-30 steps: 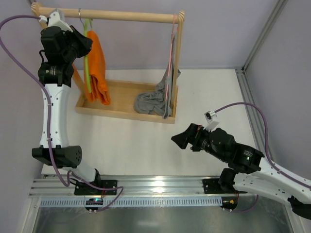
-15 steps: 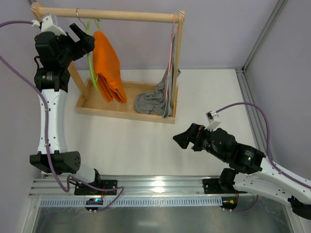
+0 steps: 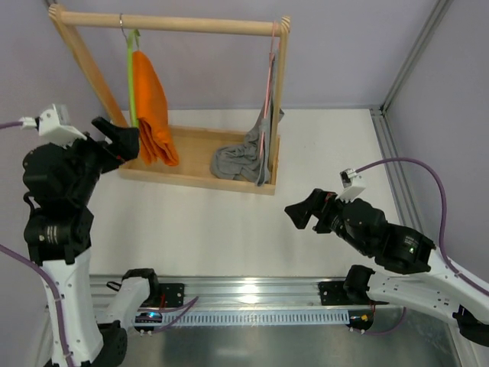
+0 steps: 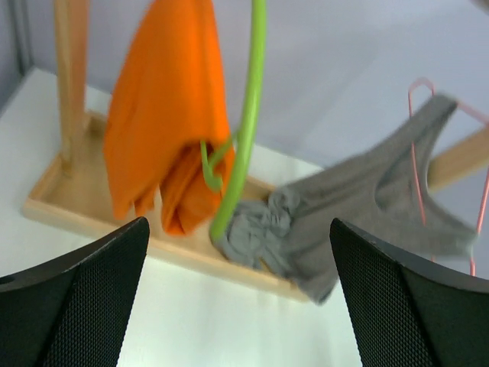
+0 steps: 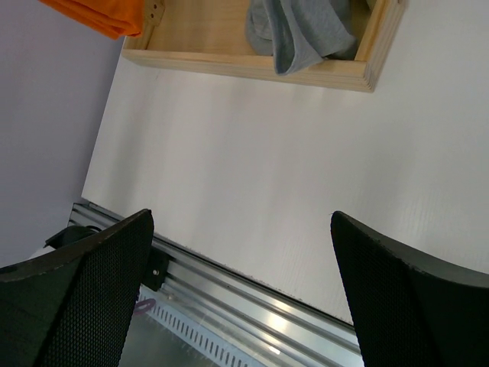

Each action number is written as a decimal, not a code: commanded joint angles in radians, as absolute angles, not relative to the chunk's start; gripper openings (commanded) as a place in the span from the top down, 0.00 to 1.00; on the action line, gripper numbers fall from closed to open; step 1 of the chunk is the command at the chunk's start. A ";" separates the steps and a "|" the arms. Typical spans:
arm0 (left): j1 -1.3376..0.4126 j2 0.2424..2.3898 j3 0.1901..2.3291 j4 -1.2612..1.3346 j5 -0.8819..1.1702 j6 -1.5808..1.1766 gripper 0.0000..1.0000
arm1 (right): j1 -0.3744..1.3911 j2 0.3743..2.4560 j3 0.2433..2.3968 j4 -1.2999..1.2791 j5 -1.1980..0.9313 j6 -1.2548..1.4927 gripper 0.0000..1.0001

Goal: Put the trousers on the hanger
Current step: Hang the hanger with trousers onto the clothesline

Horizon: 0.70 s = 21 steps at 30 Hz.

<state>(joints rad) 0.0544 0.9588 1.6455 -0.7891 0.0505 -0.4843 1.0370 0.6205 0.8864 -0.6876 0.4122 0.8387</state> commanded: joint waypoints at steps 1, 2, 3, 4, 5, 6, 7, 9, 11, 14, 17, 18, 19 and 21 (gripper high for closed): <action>0.046 0.834 1.424 -0.836 0.282 -0.524 0.00 | 1.042 0.609 0.928 -0.738 0.485 0.801 0.01; 0.041 0.806 1.367 -0.830 0.299 -0.535 0.00 | 1.043 0.607 0.928 -0.745 0.491 0.796 0.00; 0.037 0.773 1.271 -0.827 0.311 -0.549 0.00 | 1.042 0.603 0.927 -0.750 0.498 0.792 0.00; 0.029 0.752 1.220 -0.827 0.330 -0.552 0.00 | 1.043 0.600 0.925 -0.758 0.512 0.792 0.00; 0.023 0.717 1.179 -0.825 0.347 -0.554 0.00 | 1.043 0.597 0.923 -0.765 0.512 0.792 0.00; 0.018 0.706 1.142 -0.821 0.371 -0.561 0.00 | 1.043 0.592 0.919 -0.765 0.512 0.790 0.00; 0.011 0.697 1.073 -0.816 0.399 -0.572 0.00 | 1.042 0.589 0.913 -0.767 0.511 0.787 0.00; -0.043 0.652 1.011 -0.766 0.420 -0.612 0.00 | 1.042 0.583 0.905 -0.765 0.512 0.784 0.00; -0.095 0.611 0.934 -0.721 0.414 -0.655 0.00 | 1.042 0.584 0.894 -0.768 0.526 0.793 0.00; -0.162 0.551 0.862 -0.637 0.396 -0.727 0.00 | 1.043 0.589 0.891 -0.778 0.538 0.825 0.00; -0.224 0.561 0.828 -0.603 0.374 -0.739 0.00 | 1.043 0.595 0.899 -0.764 0.534 0.831 0.00; -0.283 0.577 0.822 -0.597 0.345 -0.742 0.00 | 1.043 0.600 0.902 -0.762 0.529 0.834 0.00; -0.317 0.586 0.818 -0.578 0.327 -0.747 0.00 | 1.043 0.600 0.907 -0.761 0.526 0.836 0.00; -0.392 0.592 0.798 -0.546 0.251 -0.768 0.00 | 1.043 0.597 0.910 -0.756 0.528 0.844 0.00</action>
